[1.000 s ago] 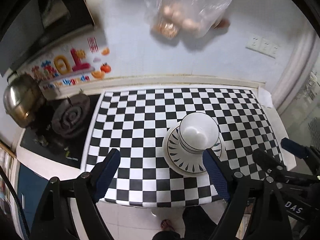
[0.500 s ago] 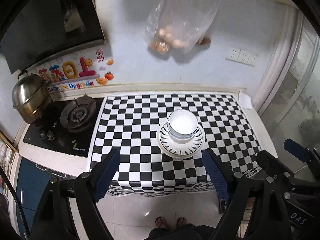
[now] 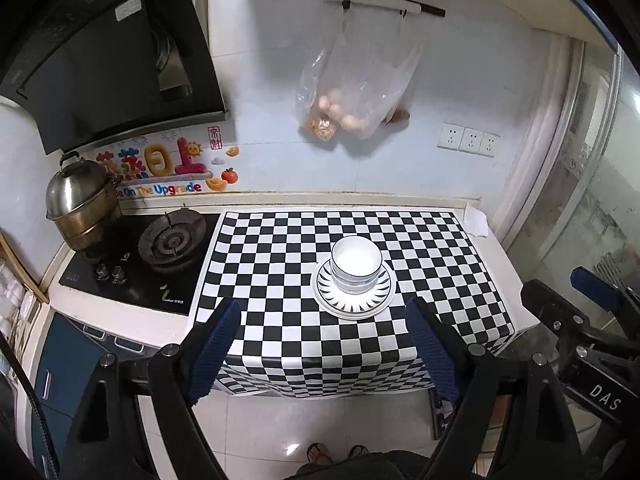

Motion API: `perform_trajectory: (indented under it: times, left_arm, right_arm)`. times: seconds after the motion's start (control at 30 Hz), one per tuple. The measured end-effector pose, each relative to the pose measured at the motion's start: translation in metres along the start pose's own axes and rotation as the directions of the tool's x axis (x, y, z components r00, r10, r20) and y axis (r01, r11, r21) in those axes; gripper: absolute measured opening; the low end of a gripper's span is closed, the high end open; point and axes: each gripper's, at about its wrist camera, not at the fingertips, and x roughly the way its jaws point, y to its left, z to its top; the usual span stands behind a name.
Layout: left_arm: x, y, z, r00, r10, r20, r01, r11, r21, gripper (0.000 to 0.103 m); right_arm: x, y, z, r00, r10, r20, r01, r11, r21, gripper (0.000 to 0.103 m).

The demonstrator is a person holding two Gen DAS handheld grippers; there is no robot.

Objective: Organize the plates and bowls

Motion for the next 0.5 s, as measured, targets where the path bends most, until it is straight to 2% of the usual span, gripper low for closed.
perform_trajectory:
  times: [0.27, 0.5]
  left_arm:
    - [-0.020, -0.004, -0.007, 1.000, 0.001, 0.028, -0.001, 1.000, 0.010, 0.084]
    - [-0.025, -0.005, -0.015, 1.000, -0.003, 0.016, 0.003, 1.000, 0.009, 0.084]
  right_arm:
    - [-0.020, 0.001, -0.008, 1.000, 0.000, 0.008, 0.000, 1.000, -0.006, 0.086]
    - [-0.023, -0.003, -0.014, 1.000, -0.007, 0.002, 0.007, 1.000, -0.004, 0.087]
